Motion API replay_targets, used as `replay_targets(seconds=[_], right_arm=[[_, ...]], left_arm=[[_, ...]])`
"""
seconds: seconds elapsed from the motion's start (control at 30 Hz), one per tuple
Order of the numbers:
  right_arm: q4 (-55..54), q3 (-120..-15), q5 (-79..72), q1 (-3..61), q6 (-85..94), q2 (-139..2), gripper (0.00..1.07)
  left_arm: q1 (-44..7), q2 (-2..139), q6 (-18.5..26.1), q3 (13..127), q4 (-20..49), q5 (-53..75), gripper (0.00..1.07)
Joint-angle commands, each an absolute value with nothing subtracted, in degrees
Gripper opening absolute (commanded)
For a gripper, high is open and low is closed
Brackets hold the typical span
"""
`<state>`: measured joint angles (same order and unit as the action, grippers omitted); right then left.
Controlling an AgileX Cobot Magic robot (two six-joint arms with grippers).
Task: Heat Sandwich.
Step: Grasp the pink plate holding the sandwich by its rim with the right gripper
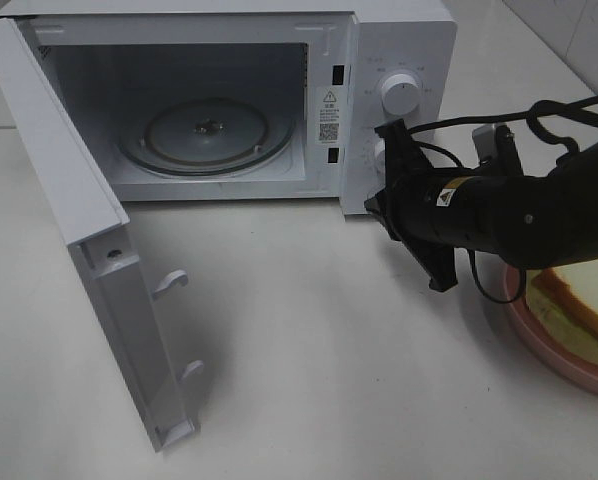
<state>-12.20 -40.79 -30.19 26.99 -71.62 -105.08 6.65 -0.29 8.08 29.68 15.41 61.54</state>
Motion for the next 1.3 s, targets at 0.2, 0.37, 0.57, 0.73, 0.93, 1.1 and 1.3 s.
replay_targets(seconds=[0.2,0.37,0.57,0.73,0.93,1.1,1.3], right_arm=[[1.2,-40.79,-16.9,27.04,-67.72,-99.18,0.03],[1.78,-41.14,-4.76,27.04,-55.35,-95.28,0.05],[1.09,-41.25,4.87,27.04,-41.31,-91.44,0.06],[1.43,-41.25,11.86,27.04,-28.53,-87.95,0.06],[2.86,-41.25,19.54,27.04,-14.67,-84.45,0.06],[2.86,-41.25,27.1,26.81,-8.48,-80.79,0.1],[4.24,-42.46,33.29,26.81,-8.59,-79.24,0.24]], left_arm=[[6.7,-1.2,8.02,29.51,15.53,61.42,0.98],[6.7,-1.2,8.02,29.51,15.53,61.42,0.98],[6.7,-1.2,8.02,29.51,15.53,61.42,0.98],[6.7,-1.2,8.02,29.51,15.53,61.42,0.98],[6.7,-1.2,8.02,29.51,15.53,61.42,0.98],[6.7,-1.2,8.02,29.51,15.53,61.42,0.98],[6.7,-1.2,8.02,29.51,15.53,61.42,0.98]])
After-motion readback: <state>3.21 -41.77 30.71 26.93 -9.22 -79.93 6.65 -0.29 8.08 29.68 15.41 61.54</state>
